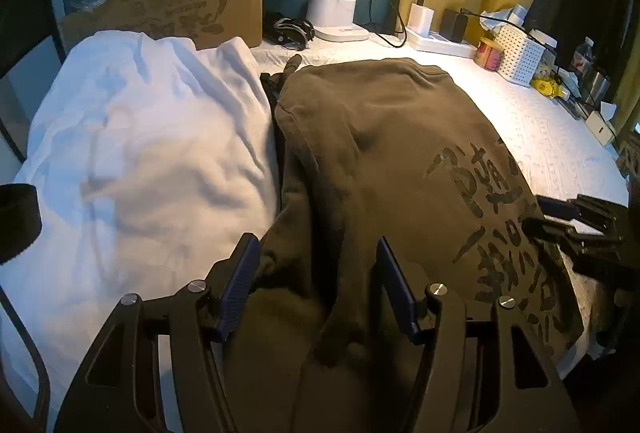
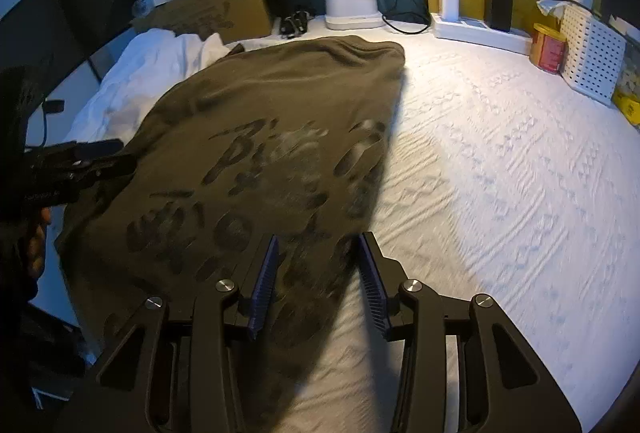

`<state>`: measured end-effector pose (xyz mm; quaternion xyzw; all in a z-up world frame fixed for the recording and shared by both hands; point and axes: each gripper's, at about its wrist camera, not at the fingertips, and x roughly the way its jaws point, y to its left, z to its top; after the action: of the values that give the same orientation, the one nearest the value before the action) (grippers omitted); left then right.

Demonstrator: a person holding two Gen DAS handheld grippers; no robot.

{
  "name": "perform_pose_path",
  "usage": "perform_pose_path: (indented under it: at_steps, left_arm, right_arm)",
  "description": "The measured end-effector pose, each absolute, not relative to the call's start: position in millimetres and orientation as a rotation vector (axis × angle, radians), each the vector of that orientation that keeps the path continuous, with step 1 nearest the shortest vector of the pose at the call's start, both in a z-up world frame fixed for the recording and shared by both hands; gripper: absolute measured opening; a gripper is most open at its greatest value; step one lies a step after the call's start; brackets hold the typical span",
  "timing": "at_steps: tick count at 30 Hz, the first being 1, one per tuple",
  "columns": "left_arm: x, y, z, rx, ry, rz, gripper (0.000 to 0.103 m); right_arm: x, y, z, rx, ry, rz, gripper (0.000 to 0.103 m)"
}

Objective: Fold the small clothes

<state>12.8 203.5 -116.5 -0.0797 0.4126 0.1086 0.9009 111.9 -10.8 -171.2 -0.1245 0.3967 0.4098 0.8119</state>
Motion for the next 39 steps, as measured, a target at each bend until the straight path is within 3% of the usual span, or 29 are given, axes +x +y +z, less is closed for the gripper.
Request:
perform_pose_path:
  at_steps: [4,8,15,21,30,34,36,39]
  left_arm:
    - [6,195,-111,-0.156,0.834,0.207,0.061]
    - [0,182,-106,-0.136,0.817,0.183,0.061]
    - [-11,159,-104,-0.130,0.795,0.146,0.061]
    - [-22,144,-109,-0.147,0.795,0.124,0.068]
    - [-32,123,-107,-0.152,0.780,0.115,0.069]
    - [-33,109,-101,-0.140,0.761,0.102,0.088]
    - [-34,104,-99,-0.139,0.751,0.092,0.088]
    - [-35,91,-93,-0.116,0.727,0.080,0.088]
  right_arm:
    - [97,-16,-172,-0.265,0.842,0.884,0.043]
    - [89,-24,-173,-0.246,0.846,0.896,0.033]
    - [70,-39,-175,-0.242,0.834,0.902,0.028]
    - [56,-53,-176,-0.233,0.822,0.918,0.024]
    - [34,-70,-175,-0.230,0.829,0.908,0.025]
    - [28,-81,-170,-0.230,0.825,0.874,0.025]
    - [27,-89,-168,-0.221,0.819,0.855,0.041]
    - [26,-104,-163,-0.196,0.812,0.832,0.042]
